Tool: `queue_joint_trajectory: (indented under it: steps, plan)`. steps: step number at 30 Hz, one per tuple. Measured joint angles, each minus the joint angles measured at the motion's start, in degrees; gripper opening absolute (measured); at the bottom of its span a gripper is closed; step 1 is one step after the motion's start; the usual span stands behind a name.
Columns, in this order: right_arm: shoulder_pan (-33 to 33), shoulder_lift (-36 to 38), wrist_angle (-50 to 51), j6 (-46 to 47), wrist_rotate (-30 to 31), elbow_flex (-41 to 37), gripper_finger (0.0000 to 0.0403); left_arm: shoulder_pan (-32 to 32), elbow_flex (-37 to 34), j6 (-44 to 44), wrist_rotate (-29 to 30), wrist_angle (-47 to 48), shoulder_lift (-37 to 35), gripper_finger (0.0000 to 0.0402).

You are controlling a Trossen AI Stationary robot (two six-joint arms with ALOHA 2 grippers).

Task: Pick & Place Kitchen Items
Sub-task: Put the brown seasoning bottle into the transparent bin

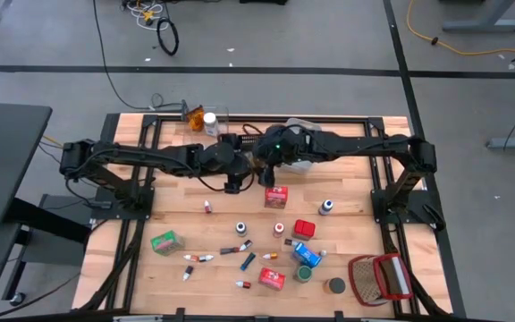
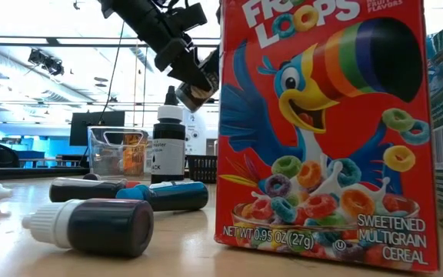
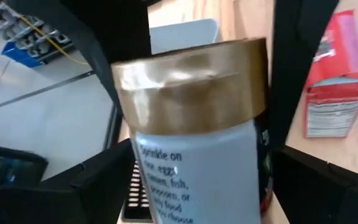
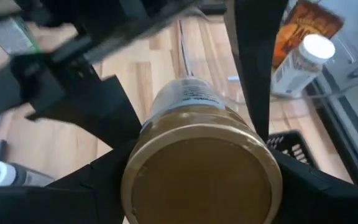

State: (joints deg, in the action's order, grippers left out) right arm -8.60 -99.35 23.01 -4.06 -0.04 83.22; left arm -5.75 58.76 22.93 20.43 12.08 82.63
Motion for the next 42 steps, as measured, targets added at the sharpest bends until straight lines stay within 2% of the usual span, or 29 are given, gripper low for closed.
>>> queue_joint_trajectory:
  steps: [9, 17, 22, 27, 32, 36, 42]
  plan:
    - [0.09, 0.02, -0.93, -0.95, 0.62, 0.00, 0.0289, -0.03, -0.02, -4.61, -0.24, -0.08, 0.00, 0.0345]
    - [0.07, 0.02, -0.98, -1.12, 1.00, 0.00, 0.0309, -0.03, -0.04, -5.57, -0.29, 0.03, 0.00, 0.0287]
    - [0.08, 0.02, -1.43, -1.43, 1.04, 0.07, 0.0312, -0.03, -0.04, -7.13, -0.36, 0.28, 0.00, 0.0287]
    - [0.08, 0.76, -1.20, -3.89, 1.61, 0.07, 0.0313, 0.01, -0.04, -7.64, 1.25, 0.11, 0.00, 0.0308]
    - [0.17, 3.52, -0.85, -8.51, 9.71, 0.07, 0.0313, -0.11, -0.04, -7.79, 6.47, -0.16, -0.13, 0.0288]
    - [0.15, 5.78, -2.52, -10.56, 15.92, 0.06, 0.0313, -0.54, -0.01, -7.35, 11.61, 0.08, -0.47, 0.0288]
    - [0.07, 7.32, -1.55, -10.03, 20.04, 0.09, 0.0313, -3.23, -0.13, -6.47, 17.26, 1.82, -3.81, 0.0303]
